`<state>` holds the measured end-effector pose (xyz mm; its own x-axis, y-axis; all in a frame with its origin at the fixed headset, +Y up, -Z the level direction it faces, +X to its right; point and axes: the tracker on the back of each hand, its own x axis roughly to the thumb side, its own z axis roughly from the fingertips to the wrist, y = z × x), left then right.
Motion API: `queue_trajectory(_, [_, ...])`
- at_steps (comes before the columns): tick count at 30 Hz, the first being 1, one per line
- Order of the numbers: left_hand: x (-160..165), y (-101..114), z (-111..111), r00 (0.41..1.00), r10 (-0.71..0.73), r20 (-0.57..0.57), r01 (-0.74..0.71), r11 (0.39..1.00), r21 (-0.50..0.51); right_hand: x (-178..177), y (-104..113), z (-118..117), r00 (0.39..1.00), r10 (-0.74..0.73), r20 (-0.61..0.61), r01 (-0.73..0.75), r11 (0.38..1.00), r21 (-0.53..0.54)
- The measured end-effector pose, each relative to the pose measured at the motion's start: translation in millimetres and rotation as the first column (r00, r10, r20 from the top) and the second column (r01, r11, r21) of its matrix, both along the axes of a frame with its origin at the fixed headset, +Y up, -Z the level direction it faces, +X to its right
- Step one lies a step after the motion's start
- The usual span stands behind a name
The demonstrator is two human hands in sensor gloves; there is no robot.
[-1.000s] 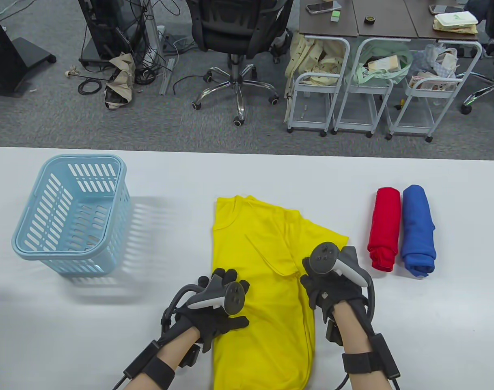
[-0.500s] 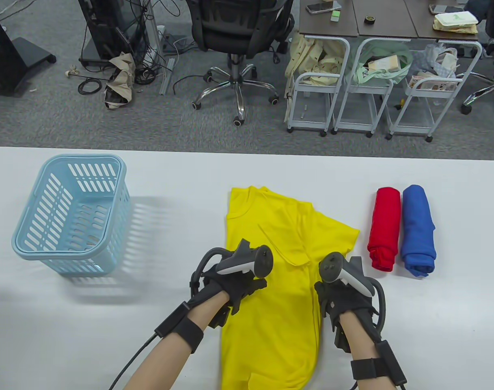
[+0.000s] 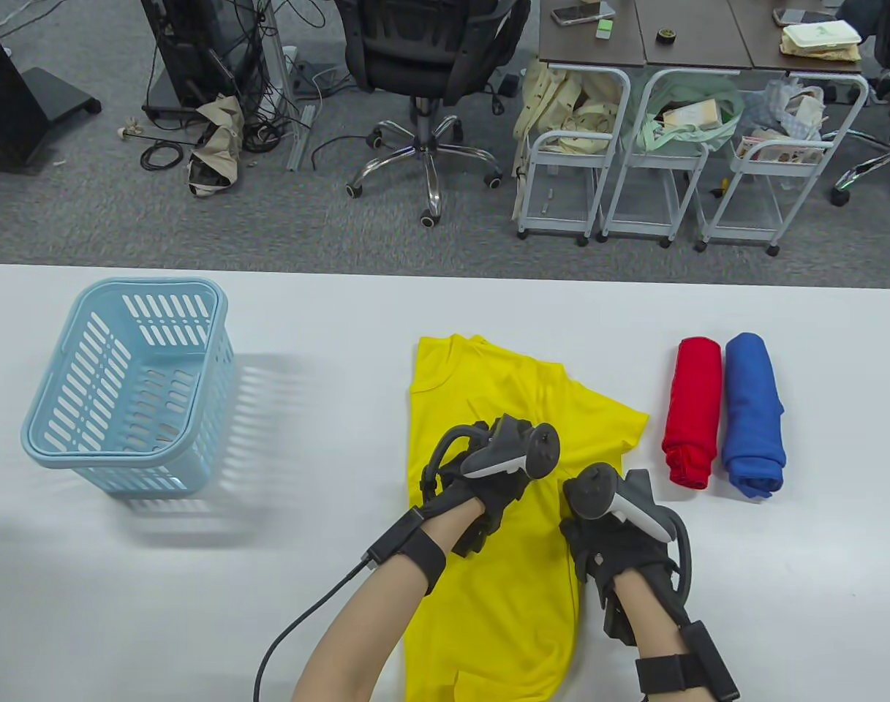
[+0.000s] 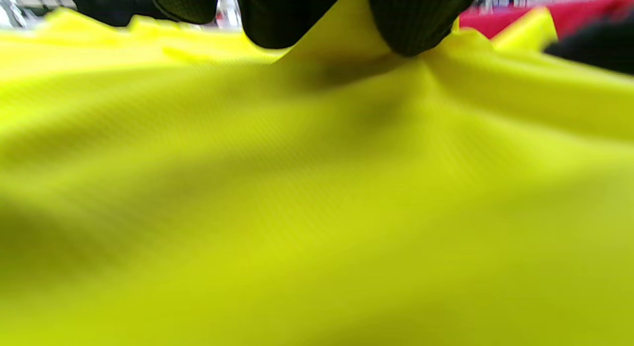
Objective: Roll t-shirt into tight roll
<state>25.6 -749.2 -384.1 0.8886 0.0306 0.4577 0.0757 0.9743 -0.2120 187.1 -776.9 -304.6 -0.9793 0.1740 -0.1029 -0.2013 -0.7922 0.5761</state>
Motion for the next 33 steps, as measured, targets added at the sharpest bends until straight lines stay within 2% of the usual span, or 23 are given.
queue_trajectory(1, [-8,6,-1,1.0,-0.018,-0.003,0.018,0.999,0.03,0,1,0,1.0,0.014,0.001,-0.014,1.0,0.004])
queue_trajectory(4, [-55,39,-1,0.987,-0.137,-0.089,0.153,0.964,0.217,5,1,-1,0.998,0.049,0.029,-0.05,0.999,0.008])
queue_trajectory(5, [-76,53,-2,0.961,-0.229,-0.153,0.265,0.92,0.29,7,1,-2,0.997,0.062,0.045,-0.063,0.998,0.008])
queue_trajectory(6, [-100,68,-1,0.894,-0.36,-0.268,0.435,0.843,0.316,10,1,-3,0.995,0.076,0.061,-0.077,0.997,0.009])
queue_trajectory(8, [-130,85,2,0.788,-0.458,-0.411,0.591,0.749,0.299,14,0,-5,0.992,0.097,0.087,-0.098,0.995,0.008])
queue_trajectory(9, [-148,93,5,0.732,-0.479,-0.485,0.641,0.725,0.251,16,0,-6,0.99,0.101,0.1,-0.103,0.995,0.007])
queue_trajectory(10, [-158,98,9,0.706,-0.472,-0.528,0.65,0.727,0.22,16,0,-7,0.989,0.102,0.108,-0.104,0.995,0.005])
queue_trajectory(12, [-175,107,33,0.749,-0.373,-0.547,0.568,0.786,0.242,12,4,-6,0.988,0.105,0.11,-0.106,0.994,0.005])
queue_trajectory(13, [-175,107,43,0.772,-0.338,-0.538,0.529,0.812,0.249,8,7,-4,0.988,0.111,0.104,-0.113,0.994,0.009])
queue_trajectory(15, [-167,94,65,0.858,-0.252,-0.447,0.381,0.896,0.228,-4,18,2,0.991,0.127,0.052,-0.129,0.99,0.048])
queue_trajectory(16, [-160,81,76,0.907,-0.17,-0.385,0.253,0.951,0.178,-15,25,8,0.992,0.123,0.0,-0.122,0.989,0.078])
queue_trajectory(17, [-149,64,85,0.943,-0.095,-0.318,0.121,0.991,0.063,-26,30,14,0.993,0.105,-0.054,-0.099,0.99,0.096])
queue_trajectory(18, [-143,51,90,0.959,-0.046,-0.281,0.038,0.999,-0.035,-33,32,18,0.992,0.087,-0.092,-0.078,0.992,0.098])
queue_trajectory(20, [-127,13,101,0.972,0.018,-0.233,-0.09,0.948,-0.305,-48,26,25,0.982,0.017,-0.19,-0.012,0.999,0.031])
queue_trajectory(21, [-123,0,103,0.978,0.0,-0.211,-0.077,0.932,-0.354,-52,18,26,0.979,0.006,-0.204,-0.012,1.0,-0.026])
queue_trajectory(22, [-122,-15,105,0.979,-0.109,-0.172,0.04,0.931,-0.362,-53,9,25,0.978,0.031,-0.206,-0.046,0.997,-0.069])
queue_trajectory(23, [-123,-23,105,0.966,-0.244,-0.079,0.205,0.918,-0.339,-51,4,23,0.977,0.07,-0.201,-0.085,0.994,-0.063])
queue_trajectory(24, [-130,-23,100,0.922,-0.384,0.054,0.381,0.872,-0.308,-48,1,20,0.973,0.114,-0.199,-0.125,0.991,-0.045])
queue_trajectory(25, [-141,-16,95,0.908,-0.408,0.093,0.417,0.863,-0.286,-43,0,16,0.973,0.134,-0.189,-0.145,0.989,-0.044])
queue_trajectory(27, [-167,-8,90,0.965,-0.256,-0.063,0.224,0.924,-0.309,-33,0,10,0.986,0.086,-0.14,-0.093,0.995,-0.043])
queue_trajectory(28, [-185,-5,84,0.96,-0.248,-0.13,0.196,0.926,-0.324,-26,0,7,0.99,0.089,-0.112,-0.094,0.995,-0.041])
queue_trajectory(31, [-217,2,75,0.879,-0.411,-0.242,0.32,0.884,-0.341,-11,-3,2,0.998,0.032,-0.058,-0.034,0.999,-0.037])
queue_trajectory(33, [-222,13,76,0.873,-0.384,-0.302,0.308,0.912,-0.271,-9,-3,1,0.999,0.03,-0.036,-0.031,0.999,-0.026])
